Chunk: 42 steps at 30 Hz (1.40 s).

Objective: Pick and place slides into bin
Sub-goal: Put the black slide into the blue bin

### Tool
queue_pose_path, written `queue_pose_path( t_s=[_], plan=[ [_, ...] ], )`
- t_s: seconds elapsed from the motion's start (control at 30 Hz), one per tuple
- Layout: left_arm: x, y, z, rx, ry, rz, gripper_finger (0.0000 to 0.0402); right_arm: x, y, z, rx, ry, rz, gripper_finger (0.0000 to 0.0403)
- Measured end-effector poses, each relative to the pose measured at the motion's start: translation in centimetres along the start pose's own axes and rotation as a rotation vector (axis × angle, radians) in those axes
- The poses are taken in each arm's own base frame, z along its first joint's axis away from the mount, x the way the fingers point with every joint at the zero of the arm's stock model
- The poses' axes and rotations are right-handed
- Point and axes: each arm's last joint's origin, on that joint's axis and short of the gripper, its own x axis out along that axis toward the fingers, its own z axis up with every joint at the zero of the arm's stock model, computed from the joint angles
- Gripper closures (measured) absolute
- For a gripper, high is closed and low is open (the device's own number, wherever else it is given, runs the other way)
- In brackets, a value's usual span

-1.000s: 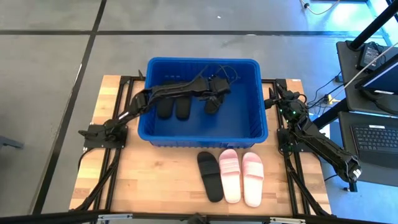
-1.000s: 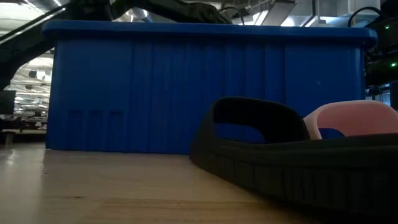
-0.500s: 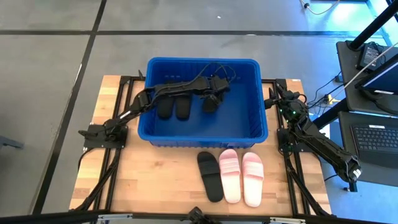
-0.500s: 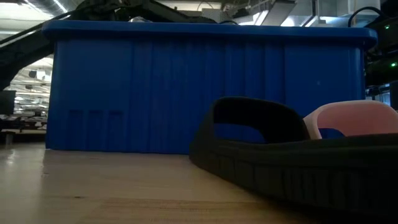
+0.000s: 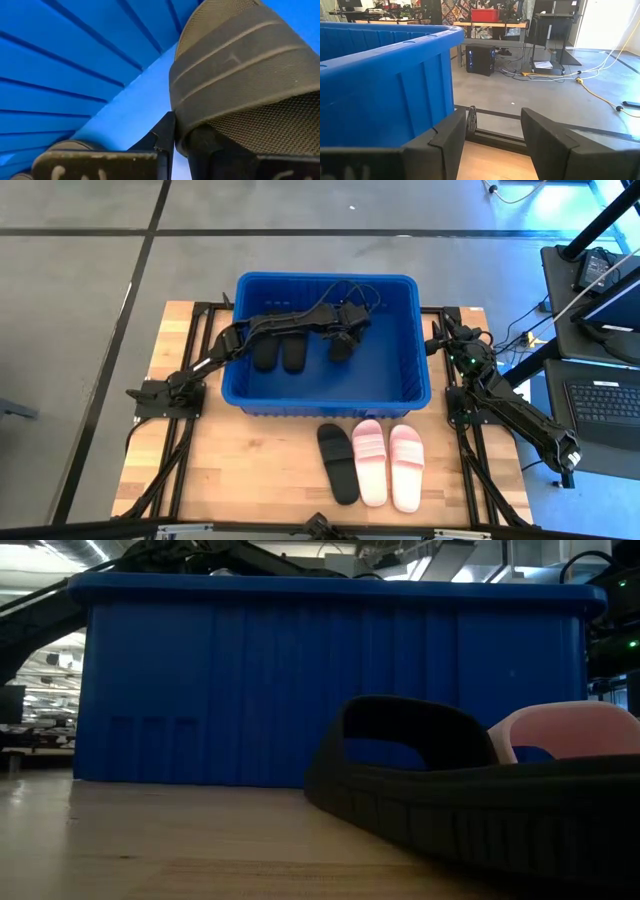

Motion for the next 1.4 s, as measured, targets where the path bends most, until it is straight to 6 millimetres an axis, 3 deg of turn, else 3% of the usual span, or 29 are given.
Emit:
queue_pose_path(
  t_s=[0.43,0.63,1.4],
  plan=[
    [0.0,-0.1,0.1,-0.152,0.007,-0.046,0.0369,0.0,0.0,0.0,0.0,0.0,0.0,0.021],
    [-0.1,-0.5,1.0,-0.321,-0.065,-0.093,0.0369,0.0,0.0,0.0,0.0,0.0,0.0,0.021],
    [-0.2,-0.7,1.0,-0.324,-0.073,-0.102,0.0369,0.0,0.0,0.0,-0.001,0.0,0.0,0.021]
  ],
)
